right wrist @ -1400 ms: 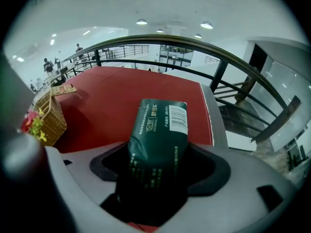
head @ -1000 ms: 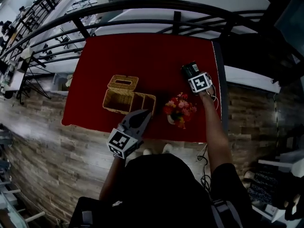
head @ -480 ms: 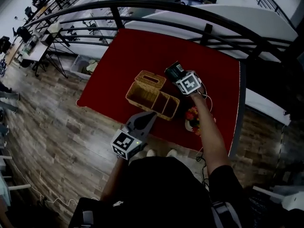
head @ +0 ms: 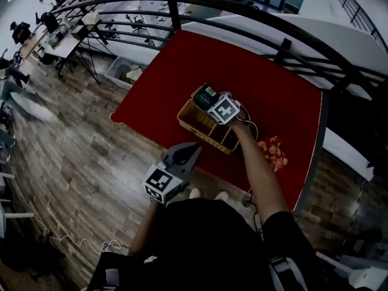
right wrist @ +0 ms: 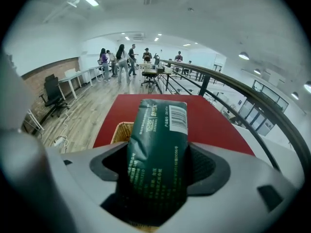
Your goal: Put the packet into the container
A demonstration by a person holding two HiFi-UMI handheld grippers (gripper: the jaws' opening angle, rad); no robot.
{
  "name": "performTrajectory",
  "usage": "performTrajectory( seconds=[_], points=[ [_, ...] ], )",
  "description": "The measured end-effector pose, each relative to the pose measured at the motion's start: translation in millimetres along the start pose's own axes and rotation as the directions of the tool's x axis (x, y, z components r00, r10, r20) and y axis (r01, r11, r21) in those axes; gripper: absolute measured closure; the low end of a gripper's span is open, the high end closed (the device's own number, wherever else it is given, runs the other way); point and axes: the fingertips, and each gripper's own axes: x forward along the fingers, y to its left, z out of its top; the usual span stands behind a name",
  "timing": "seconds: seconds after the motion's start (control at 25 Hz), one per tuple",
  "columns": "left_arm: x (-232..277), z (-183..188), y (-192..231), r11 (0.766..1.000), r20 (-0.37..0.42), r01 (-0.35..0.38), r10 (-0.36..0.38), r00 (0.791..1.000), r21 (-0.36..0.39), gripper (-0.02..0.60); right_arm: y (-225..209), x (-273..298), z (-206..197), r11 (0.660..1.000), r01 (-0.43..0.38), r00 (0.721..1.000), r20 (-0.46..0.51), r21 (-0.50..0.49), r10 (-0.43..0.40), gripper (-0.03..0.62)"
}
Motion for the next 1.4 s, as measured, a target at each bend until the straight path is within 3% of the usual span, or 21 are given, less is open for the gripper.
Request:
performTrajectory(
  seconds=[0.36,0.76,0.96,1.2,1.4],
  points=[
    [-21.7,-5.3,19.7,0.998,0.003,-0.063,0.063,0.998,-0.013,0.574,56.9,47.8,6.1,0.989,-0.101,0.993,-0.077,-0.106,0.093,0.21],
    [-30.2,-3.4,30.7,0.995,0.014,-0.092,0.093,0.996,-0.027,0.574,68.9,55.6,-5.4,0.978,-0.141,0.983,-0.135,-0.153,0.121,0.21],
    [-28.2,-2.6,29.0,0.996,0.011,-0.087,0.087,0.996,-0.022,0.574,69.2,66.3,-7.0,0.982,-0.14,0.986,-0.104,-0.127,0.127,0.21],
    [-27.3,-2.4,26.0,0.995,0.001,-0.096,0.096,0.995,-0.011,0.574,73.8,80.1,-23.2,0.977,-0.152,0.975,-0.187,-0.147,0.124,0.21],
    [-34.1,-4.1,31.9,0.992,-0.002,-0.122,0.122,0.992,-0.015,0.574,72.7,89.3,-29.0,0.981,-0.128,0.988,-0.108,-0.146,0.113,0.21]
  ],
)
